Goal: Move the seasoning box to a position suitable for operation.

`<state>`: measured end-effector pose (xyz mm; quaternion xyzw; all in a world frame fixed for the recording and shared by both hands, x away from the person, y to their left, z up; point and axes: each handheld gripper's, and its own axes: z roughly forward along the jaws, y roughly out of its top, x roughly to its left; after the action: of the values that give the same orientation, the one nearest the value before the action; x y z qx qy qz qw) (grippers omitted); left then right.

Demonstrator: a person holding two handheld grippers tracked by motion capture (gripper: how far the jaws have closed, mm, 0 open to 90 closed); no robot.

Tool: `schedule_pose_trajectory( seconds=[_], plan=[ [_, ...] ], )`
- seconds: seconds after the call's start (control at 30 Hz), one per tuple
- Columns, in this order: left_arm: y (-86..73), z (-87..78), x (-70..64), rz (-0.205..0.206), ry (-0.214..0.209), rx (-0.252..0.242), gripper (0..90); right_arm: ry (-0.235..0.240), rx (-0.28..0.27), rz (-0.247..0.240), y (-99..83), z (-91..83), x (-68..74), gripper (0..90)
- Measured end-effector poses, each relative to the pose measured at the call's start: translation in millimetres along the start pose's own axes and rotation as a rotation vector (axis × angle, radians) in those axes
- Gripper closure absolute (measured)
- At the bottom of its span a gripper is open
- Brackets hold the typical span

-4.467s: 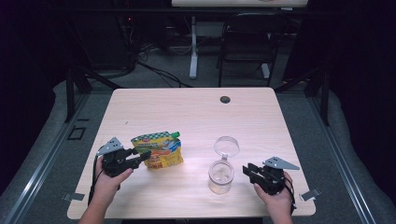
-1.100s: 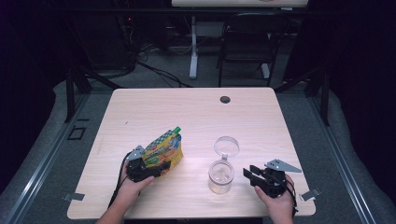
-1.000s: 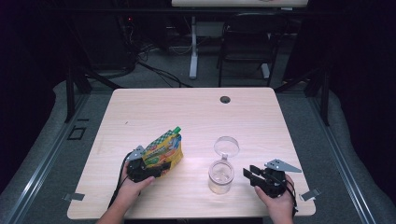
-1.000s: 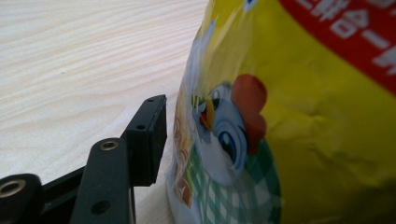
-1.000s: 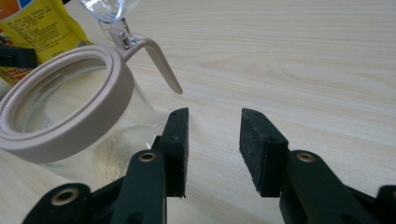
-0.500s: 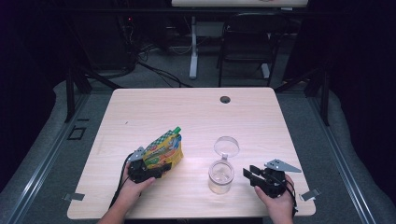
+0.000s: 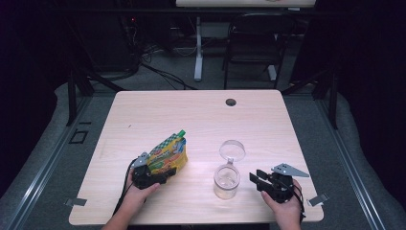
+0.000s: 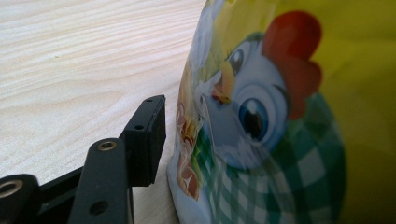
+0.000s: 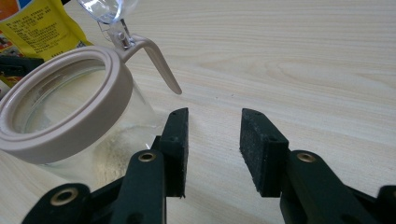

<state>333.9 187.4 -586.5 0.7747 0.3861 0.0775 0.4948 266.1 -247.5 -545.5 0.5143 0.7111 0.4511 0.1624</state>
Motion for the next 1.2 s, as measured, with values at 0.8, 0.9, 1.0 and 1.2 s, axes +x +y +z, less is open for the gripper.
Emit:
schedule_pose_trajectory(
  seconds=[0.8, 0.9, 1.0, 1.2],
  plan=[
    [-0.4, 1.9, -2.6, 0.006, 0.004, 0.014, 52.3, 0.002, -0.001, -0.004, 0.6, 0.5, 1.2, 62.5],
    [-0.3, 1.9, -2.5, 0.006, 0.005, 0.015, 53.3, 0.005, 0.000, -0.007, 0.8, 0.6, 1.5, 62.5],
    [-0.3, 2.1, -2.2, 0.005, 0.002, 0.014, 54.4, 0.004, 0.002, -0.011, 1.1, 0.6, 1.9, 62.5],
    [-0.3, 2.1, -2.2, 0.004, 0.002, 0.012, 55.8, 0.004, -0.006, -0.009, 1.2, 0.2, 1.8, 62.5]
  ],
)
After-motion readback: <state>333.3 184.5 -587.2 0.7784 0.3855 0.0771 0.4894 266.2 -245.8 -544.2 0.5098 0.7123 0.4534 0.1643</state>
